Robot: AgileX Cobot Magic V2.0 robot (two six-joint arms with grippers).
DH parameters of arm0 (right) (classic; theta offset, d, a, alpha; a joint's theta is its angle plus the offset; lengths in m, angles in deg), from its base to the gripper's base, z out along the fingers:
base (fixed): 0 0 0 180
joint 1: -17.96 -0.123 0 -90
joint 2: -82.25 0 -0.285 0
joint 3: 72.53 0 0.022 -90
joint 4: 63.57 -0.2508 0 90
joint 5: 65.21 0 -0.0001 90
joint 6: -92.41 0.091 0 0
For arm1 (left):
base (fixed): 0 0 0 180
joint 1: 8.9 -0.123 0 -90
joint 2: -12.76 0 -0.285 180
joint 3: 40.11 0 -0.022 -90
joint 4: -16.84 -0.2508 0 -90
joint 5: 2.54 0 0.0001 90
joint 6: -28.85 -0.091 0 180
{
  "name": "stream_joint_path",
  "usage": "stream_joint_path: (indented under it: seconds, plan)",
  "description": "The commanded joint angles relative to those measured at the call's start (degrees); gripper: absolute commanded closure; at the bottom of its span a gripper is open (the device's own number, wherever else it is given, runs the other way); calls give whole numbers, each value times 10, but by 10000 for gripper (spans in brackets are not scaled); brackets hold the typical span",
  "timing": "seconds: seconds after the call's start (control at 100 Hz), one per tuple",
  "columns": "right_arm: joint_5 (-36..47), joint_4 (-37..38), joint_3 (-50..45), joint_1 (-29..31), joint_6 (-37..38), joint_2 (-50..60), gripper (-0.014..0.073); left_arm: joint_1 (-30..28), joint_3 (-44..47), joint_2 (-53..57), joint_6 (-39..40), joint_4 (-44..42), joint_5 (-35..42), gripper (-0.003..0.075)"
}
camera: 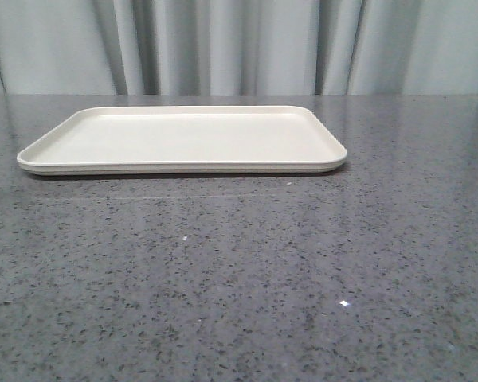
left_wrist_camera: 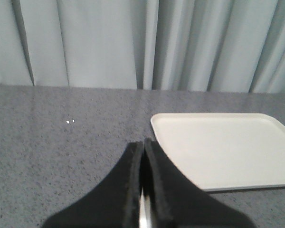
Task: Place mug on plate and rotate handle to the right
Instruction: 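Grasp the white smiley mug by its rim with the left gripper, then lift the mug with the left gripper and carry it over the tray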
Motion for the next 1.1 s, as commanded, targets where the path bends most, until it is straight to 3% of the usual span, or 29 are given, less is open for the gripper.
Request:
stream_joint_path:
  seconds: [0.0, 0.17, 0.28, 0.75, 0.91, 0.98, 1.09]
  plan:
    - [-39, -1, 67, 1, -5, -51, 659, 2, -75, -71, 8, 22, -31, 740]
    - [-143, -1, 143, -1, -5, -133, 659, 2, -170, -186, 8, 23, -163, 740]
    - [-168, -1, 164, -1, -5, -173, 659, 2, -214, -246, 8, 25, -231, 740]
    - [-180, -1, 166, -1, -5, -212, 648, 2, -231, -302, 8, 29, -250, 739]
    - [-182, -1, 166, -1, -5, -212, 487, 2, -231, -302, -13, 30, -261, 694]
    - [-181, -1, 166, -1, -5, -212, 372, 2, -231, -302, -22, 31, -262, 611]
    - [-179, -1, 166, -1, -5, -212, 216, 2, -231, -302, -22, 31, -264, 413]
